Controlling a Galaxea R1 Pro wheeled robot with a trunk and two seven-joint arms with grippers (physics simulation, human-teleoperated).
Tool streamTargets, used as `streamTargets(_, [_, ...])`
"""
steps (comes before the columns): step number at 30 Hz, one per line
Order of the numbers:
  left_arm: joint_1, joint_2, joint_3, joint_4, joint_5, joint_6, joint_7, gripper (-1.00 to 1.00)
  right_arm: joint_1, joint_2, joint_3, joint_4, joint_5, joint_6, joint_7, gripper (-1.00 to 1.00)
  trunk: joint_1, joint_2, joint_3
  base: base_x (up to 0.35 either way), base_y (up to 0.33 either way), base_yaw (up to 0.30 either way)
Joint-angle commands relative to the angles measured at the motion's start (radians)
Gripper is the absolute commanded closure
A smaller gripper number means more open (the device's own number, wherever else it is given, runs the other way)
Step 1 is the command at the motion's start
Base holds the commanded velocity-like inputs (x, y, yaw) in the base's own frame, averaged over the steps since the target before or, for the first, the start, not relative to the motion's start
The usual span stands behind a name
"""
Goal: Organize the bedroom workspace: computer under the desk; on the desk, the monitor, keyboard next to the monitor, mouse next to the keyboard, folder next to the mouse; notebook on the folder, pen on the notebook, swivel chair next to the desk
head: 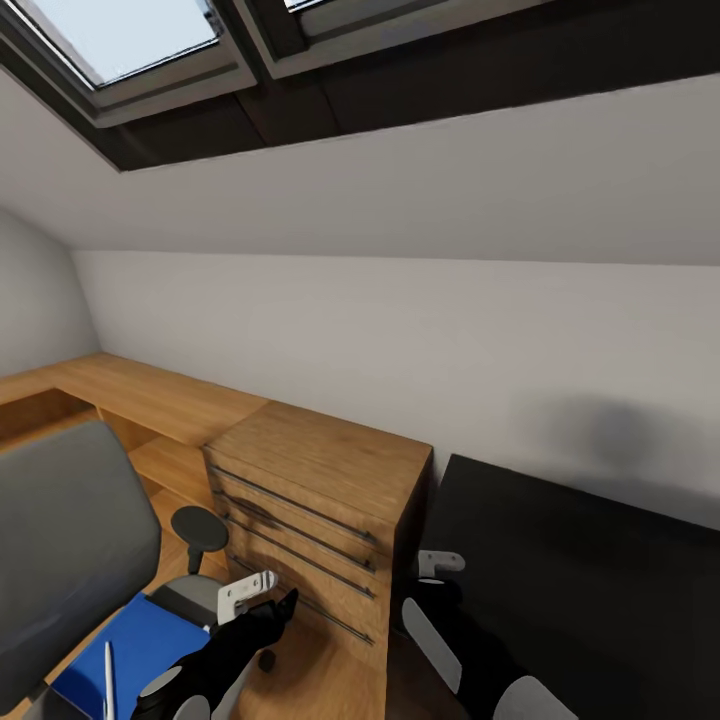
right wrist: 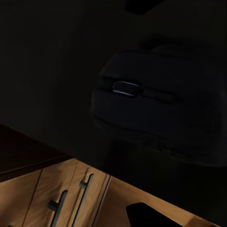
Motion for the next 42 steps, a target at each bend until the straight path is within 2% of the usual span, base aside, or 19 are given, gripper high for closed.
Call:
streamTargets(1, [-0.001,0.001,-0.001,-0.002,0.010,0.001,0.010,-1.00,-0.001,-0.001,0.004,-0.001,-0.006,0.004,-0.008,-1.00,0.004,-0.008,-0.004,0.000,0.000,0.000])
streamTargets(17, [-0.001,0.000,-0.003,-0.002,0.011,0.001,0.010,-1.00,-0.007,-0.002,0.003,0.000,-0.006,0.007,-0.009,-1.00,0.008,-0.015,-0.007,0.000,0.000,0.000])
streamTargets(24, [-0.001,0.000,-0.003,-0.002,0.012,0.001,0.010,-1.00,-0.007,-0.004,-0.062,0.003,-0.005,0.051,0.000,-1.00,0.008,-0.015,-0.007,0.000,0.000,0.000])
streamTargets(34, [-0.001,0.001,-0.001,-0.002,0.012,0.001,0.010,-1.00,-0.007,-0.002,-0.073,0.003,-0.005,0.061,0.003,-1.00,0.008,-0.015,-0.007,0.000,0.000,0.000])
streamTargets(35, [-0.001,0.001,-0.001,-0.002,0.012,0.001,0.010,-1.00,-0.008,-0.002,-0.073,0.003,-0.005,0.061,0.003,1.00,0.008,-0.015,-0.007,0.000,0.000,0.000])
streamTargets(42, [-0.001,0.001,-0.001,-0.002,0.012,0.001,0.010,-1.00,-0.008,0.001,-0.073,0.003,-0.005,0.065,0.002,1.00,0.008,-0.015,-0.007,0.000,0.000,0.000])
